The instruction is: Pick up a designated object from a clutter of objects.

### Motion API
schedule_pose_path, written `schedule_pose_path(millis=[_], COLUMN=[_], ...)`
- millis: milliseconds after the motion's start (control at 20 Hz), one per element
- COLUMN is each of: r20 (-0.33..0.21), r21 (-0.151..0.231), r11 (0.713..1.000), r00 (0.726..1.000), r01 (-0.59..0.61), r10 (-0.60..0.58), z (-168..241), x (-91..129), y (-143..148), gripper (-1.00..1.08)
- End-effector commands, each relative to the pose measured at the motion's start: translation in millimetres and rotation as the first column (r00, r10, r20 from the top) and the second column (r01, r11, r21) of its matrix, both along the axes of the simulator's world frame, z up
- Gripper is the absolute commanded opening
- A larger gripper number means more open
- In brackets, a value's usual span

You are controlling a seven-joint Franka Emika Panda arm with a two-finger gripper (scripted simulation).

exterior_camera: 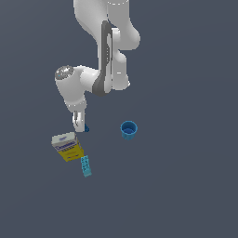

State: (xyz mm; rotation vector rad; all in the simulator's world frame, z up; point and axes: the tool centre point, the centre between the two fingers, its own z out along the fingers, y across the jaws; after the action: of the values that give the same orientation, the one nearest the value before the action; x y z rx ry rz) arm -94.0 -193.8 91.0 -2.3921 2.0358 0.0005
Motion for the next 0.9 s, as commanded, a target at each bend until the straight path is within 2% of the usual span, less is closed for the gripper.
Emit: schedule_pose_path(millis=[0,400,700,750,850], r20=[-0.001,-0.001,-0.001,-0.001,-0.001], r21=[0.000,-0.001,-0.001,-0.001,-0.001], r11=[1.000,1.000,1.000,1.000,1.000], r00=[1.000,1.000,1.000,1.000,1.000], r01=[0.000,0.005,0.005,0.005,0.005], r10=[0.000,-0.005,-0.005,-0.005,-0.005], z=[-5,-36,-45,-45,-45], x=[0,-1,-1,-1,-1], y=[0,0,0,0,0], gripper=[1.00,1.00,1.00,-1.00,-1.00])
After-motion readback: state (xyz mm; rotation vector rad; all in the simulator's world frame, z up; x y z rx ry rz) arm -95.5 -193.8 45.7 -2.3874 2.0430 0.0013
